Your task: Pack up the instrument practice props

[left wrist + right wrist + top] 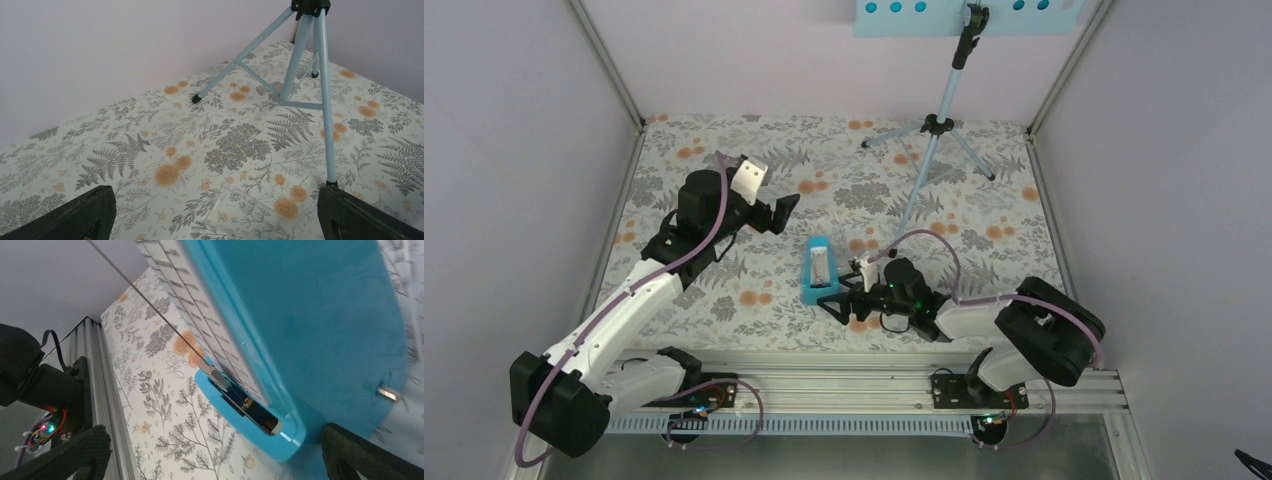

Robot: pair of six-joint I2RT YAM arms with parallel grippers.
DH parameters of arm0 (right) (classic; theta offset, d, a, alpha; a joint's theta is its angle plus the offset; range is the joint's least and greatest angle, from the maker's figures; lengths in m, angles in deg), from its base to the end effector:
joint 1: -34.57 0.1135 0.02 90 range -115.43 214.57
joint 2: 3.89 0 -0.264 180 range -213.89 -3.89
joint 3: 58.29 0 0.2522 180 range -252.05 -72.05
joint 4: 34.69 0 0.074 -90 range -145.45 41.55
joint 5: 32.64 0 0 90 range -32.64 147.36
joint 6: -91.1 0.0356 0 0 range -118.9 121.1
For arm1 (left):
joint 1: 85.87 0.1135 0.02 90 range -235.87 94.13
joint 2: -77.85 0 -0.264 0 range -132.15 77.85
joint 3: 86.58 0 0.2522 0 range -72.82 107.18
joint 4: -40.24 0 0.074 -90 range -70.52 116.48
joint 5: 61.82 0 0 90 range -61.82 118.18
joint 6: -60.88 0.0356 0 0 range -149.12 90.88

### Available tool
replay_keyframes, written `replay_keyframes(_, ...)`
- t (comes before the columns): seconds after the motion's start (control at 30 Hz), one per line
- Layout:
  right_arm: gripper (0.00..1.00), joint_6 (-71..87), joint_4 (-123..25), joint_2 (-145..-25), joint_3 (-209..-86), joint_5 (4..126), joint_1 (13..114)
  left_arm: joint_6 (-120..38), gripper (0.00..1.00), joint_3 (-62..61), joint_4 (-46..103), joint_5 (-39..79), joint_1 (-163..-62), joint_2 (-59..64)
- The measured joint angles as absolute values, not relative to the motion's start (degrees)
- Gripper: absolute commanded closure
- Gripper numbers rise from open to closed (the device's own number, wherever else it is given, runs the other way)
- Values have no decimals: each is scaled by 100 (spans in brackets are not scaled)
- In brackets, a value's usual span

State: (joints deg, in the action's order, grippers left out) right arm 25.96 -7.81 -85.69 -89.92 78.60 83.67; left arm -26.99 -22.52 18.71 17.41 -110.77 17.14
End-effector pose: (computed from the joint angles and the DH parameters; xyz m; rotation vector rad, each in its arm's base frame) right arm 0.1489 0.1916 0.1387 -0.7068 2.0347 1.1667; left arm 0.2205 -0.1097 0.3245 0.5709 1.8197 -0.4478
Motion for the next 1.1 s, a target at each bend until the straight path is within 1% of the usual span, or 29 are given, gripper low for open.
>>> replay_keyframes(0.1, 0, 2489, -789, -8719, -9201, 7881, 8586, -2699, 0, -2252, 1868, 1767, -11077, 1712)
replay_keyframes(0.3, 0, 2482, -767, -8735, -9252, 7958, 9390, -2699, 0, -2252, 1871, 1789, -11077, 1710)
replay_keyframes(0.37, 0, 2495, -826, -8626, -9219, 7870, 9460, -2701, 0, -2254, 1871, 1853, -11077, 1712)
replay_keyframes(0.43, 1, 2489, -1010, -8221, -9090, 7685, 9434, -2701, 0, -2271, 1877, 1934, -11079, 1728)
replay_keyframes(0.5, 1, 2467, -1240, -7548, -8930, 7508, 9289, -2703, 0, -2328, 1890, 2058, -11079, 1784)
replay_keyframes(0.6, 1, 2362, -1515, -6591, -8799, 7442, 8804, -2705, 0, -2367, 1892, 2226, -11079, 1881)
replay_keyframes(0.7, 1, 2187, -1727, -6160, -8797, 7455, 8225, -2703, 0, -2367, 1914, 2344, -11082, 1944)
replay_keyframes(0.8, 1, 1999, -1978, -6228, -8922, 7510, 7939, -2705, 0, -2367, 1910, 2410, -11093, 1950)
replay_keyframes(0.9, 1, 1829, -2018, -6508, -9184, 7696, 7912, -2703, 0, -2367, 1912, 2495, -11125, 1950)
replay_keyframes(1.1, 0, 1451, -1583, -7139, -9709, 8093, 7912, -2701, 0, -2367, 1912, 2607, -11232, 1944)
